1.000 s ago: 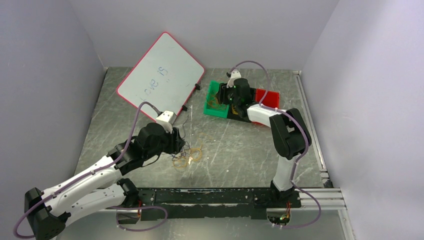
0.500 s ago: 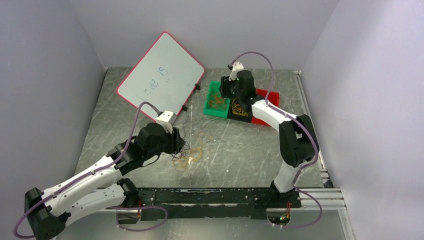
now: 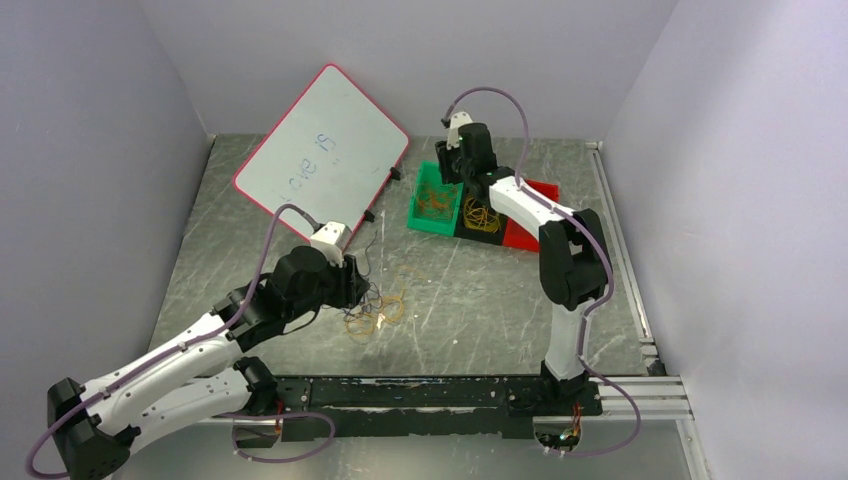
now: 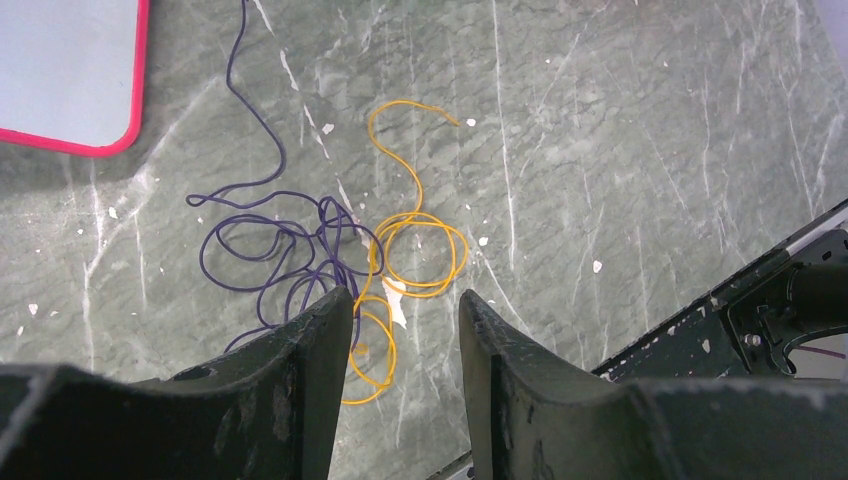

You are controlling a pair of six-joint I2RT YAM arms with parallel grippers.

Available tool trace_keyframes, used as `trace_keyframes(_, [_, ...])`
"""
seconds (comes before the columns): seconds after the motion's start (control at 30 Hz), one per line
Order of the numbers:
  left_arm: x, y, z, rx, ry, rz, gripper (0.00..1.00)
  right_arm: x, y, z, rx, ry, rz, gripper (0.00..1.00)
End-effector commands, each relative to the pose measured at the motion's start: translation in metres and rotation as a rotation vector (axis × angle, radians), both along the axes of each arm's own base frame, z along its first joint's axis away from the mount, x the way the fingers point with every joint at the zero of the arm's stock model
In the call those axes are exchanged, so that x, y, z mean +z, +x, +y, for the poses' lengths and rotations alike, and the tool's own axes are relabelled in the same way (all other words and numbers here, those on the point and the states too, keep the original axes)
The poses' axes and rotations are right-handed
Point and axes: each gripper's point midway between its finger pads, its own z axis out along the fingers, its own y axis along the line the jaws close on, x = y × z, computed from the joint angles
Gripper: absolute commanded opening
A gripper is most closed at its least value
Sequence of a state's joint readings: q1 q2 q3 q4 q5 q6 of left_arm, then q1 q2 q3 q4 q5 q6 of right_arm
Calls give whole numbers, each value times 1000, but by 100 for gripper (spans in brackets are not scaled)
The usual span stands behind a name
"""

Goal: Untangle the cables

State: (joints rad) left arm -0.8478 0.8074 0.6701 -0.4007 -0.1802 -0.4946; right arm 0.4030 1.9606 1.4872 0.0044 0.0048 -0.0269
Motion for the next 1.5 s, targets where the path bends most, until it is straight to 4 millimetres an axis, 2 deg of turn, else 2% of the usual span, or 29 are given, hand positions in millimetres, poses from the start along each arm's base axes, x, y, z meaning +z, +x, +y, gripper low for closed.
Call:
trace_keyframes(0.0, [4, 0, 5, 21, -3, -8, 48, -10, -1, -5, -21, -53, 47, 38])
trace_keyframes(0.13, [3, 0, 7, 25, 1, -8, 49, -10, -10, 6, 24, -32, 52, 33])
trace_keyframes(0.23, [1, 1, 5, 20, 0, -5, 49, -5, -27, 32, 160, 20, 44, 33])
trace_keyframes(0.33, [-1, 0, 3, 16, -2, 2, 48, -10, -43, 50, 243, 57, 81, 31])
trace_keyframes(0.57, [-1, 0, 5, 23, -4, 4, 49, -30, -64, 45, 195, 30, 157, 24])
trace_keyframes(0.63, [-3, -1, 5, 21, -3, 6, 49, -41, -68, 43, 190, 19, 195, 23])
trace_keyframes(0.77, [-3, -1, 4, 17, 1, 12, 48, -62, -66, 37, 153, -12, 239, 21])
trace_keyframes(0.93, [-1, -1, 7, 28, 0, 9, 48, -71, -51, 34, 107, -26, 223, 20])
trace_keyframes(1.0, [-2, -2, 9, 32, 3, 12, 48, -86, -46, 31, 88, -60, 246, 20])
trace_keyframes(1.1, [-2, -4, 11, 40, 4, 12, 48, -92, -41, 25, 55, -95, 252, 19])
trace_keyframes(1.37, [-4, -5, 13, 45, 4, 15, 48, -85, -25, 4, -42, -187, 182, 18])
trace_keyframes(1.47, [-4, -4, 13, 46, 5, 13, 48, -72, -23, 13, 2, -155, 140, 19])
